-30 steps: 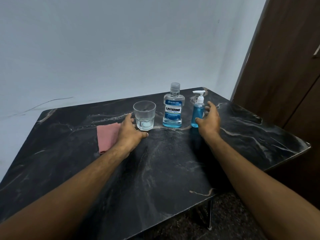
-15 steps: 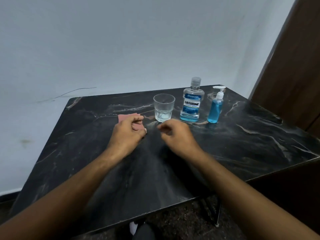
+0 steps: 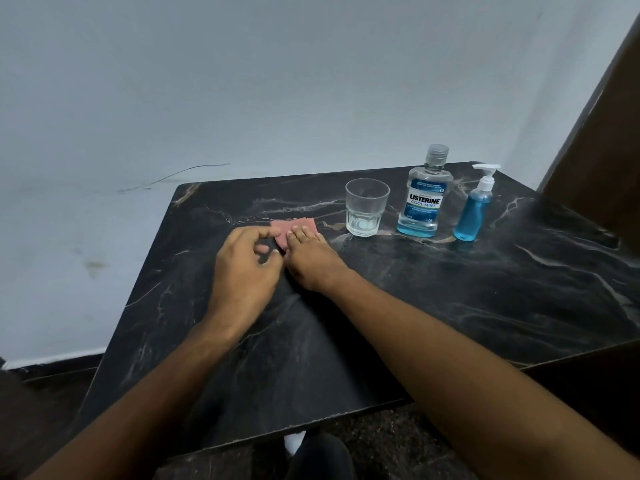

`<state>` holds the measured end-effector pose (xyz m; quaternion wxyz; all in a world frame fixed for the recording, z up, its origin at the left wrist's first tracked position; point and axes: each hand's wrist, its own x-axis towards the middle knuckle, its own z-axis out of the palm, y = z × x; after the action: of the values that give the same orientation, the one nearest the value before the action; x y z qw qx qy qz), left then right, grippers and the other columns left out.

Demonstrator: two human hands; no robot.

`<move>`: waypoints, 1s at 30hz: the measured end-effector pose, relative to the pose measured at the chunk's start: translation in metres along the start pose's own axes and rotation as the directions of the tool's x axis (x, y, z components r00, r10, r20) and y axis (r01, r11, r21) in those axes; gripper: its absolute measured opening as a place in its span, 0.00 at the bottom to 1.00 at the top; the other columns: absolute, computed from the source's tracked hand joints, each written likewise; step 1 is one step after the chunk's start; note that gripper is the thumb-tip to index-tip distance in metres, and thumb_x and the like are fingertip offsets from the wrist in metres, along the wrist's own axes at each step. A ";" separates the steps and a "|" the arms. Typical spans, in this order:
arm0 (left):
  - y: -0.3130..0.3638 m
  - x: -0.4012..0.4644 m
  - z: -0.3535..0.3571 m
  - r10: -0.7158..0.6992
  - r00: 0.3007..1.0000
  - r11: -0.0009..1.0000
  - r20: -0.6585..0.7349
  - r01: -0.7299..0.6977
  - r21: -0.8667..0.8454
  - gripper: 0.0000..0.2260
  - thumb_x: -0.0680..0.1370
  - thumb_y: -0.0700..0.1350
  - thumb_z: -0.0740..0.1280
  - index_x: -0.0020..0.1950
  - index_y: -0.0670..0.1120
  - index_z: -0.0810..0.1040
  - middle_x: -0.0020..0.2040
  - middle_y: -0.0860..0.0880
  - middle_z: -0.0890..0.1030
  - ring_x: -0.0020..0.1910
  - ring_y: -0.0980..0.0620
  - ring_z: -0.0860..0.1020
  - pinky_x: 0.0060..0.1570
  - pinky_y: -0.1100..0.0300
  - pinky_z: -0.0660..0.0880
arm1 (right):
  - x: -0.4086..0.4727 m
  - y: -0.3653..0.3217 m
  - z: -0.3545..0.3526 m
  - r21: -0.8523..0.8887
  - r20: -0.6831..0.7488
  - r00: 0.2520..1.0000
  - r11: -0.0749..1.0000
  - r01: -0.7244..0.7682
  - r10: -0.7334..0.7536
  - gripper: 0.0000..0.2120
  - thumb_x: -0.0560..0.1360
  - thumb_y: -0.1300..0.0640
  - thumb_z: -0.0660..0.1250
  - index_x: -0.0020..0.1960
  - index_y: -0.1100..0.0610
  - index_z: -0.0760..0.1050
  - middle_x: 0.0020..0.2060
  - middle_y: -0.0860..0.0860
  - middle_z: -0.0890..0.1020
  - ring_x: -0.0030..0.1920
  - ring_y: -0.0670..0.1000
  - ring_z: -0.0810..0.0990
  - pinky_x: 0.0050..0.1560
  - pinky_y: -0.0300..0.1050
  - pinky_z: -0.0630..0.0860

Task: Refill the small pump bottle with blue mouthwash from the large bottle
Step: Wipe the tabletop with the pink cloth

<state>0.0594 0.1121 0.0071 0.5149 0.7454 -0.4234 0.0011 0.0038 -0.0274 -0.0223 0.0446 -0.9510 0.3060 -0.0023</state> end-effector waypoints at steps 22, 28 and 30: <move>0.028 -0.059 0.056 0.064 0.942 0.995 0.331 -0.086 0.051 0.19 0.79 0.47 0.69 0.71 0.52 0.76 0.67 0.57 0.76 0.65 0.60 0.73 0.63 0.69 0.65 | -0.142 0.136 -0.010 0.186 -0.109 0.934 0.930 -0.316 0.339 0.27 0.81 0.60 0.55 0.79 0.64 0.59 0.80 0.60 0.59 0.81 0.56 0.55 0.80 0.49 0.49; 0.041 -0.057 0.068 0.094 0.947 0.995 0.307 -0.100 0.002 0.24 0.83 0.52 0.62 0.78 0.46 0.67 0.75 0.51 0.71 0.67 0.65 0.64 0.59 0.86 0.53 | -0.135 0.050 0.005 0.265 -0.134 0.973 0.940 0.216 -0.186 0.22 0.83 0.61 0.54 0.77 0.55 0.65 0.77 0.53 0.67 0.78 0.52 0.62 0.80 0.52 0.53; 0.042 -0.059 0.069 0.084 0.938 0.996 0.336 -0.093 0.012 0.27 0.82 0.56 0.59 0.79 0.48 0.66 0.77 0.51 0.70 0.69 0.65 0.63 0.62 0.82 0.53 | -0.135 0.062 0.007 0.270 -0.168 0.973 0.941 0.202 -0.161 0.23 0.84 0.60 0.54 0.79 0.54 0.63 0.78 0.52 0.65 0.79 0.50 0.60 0.80 0.48 0.52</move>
<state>-0.0343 0.0916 -0.0188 0.4243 0.7220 -0.5378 -0.0968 -0.1423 0.0016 -0.0318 0.1586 -0.9562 0.2156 -0.1186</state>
